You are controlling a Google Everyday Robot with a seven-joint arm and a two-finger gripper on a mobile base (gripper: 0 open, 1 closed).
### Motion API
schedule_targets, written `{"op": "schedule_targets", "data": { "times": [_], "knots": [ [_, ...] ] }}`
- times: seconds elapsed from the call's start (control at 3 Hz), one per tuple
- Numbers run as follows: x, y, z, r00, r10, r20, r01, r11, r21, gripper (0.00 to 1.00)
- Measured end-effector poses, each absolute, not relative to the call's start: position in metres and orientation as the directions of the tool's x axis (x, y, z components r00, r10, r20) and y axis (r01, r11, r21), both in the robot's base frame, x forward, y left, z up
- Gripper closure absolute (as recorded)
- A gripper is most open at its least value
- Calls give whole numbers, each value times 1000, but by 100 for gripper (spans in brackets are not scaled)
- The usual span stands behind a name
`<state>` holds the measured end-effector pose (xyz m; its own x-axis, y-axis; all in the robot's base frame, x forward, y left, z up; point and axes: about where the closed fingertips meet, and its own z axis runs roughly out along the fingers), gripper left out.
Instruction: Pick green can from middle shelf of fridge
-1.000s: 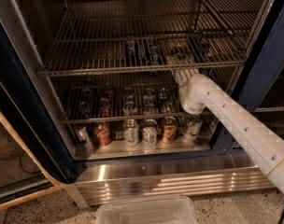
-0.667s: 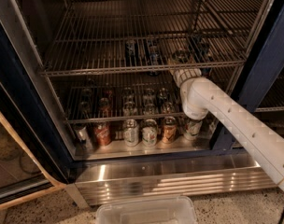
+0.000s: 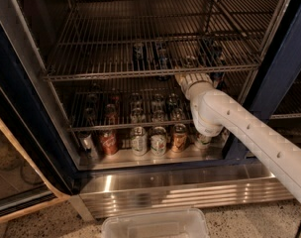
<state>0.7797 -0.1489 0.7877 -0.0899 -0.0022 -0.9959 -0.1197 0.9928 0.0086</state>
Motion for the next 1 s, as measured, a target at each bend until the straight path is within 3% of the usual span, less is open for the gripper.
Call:
{"op": "schedule_targets", "data": {
  "times": [1.0],
  "knots": [
    [706,-147,784,-139,58,-989,-151,985,79,100]
  ]
}}
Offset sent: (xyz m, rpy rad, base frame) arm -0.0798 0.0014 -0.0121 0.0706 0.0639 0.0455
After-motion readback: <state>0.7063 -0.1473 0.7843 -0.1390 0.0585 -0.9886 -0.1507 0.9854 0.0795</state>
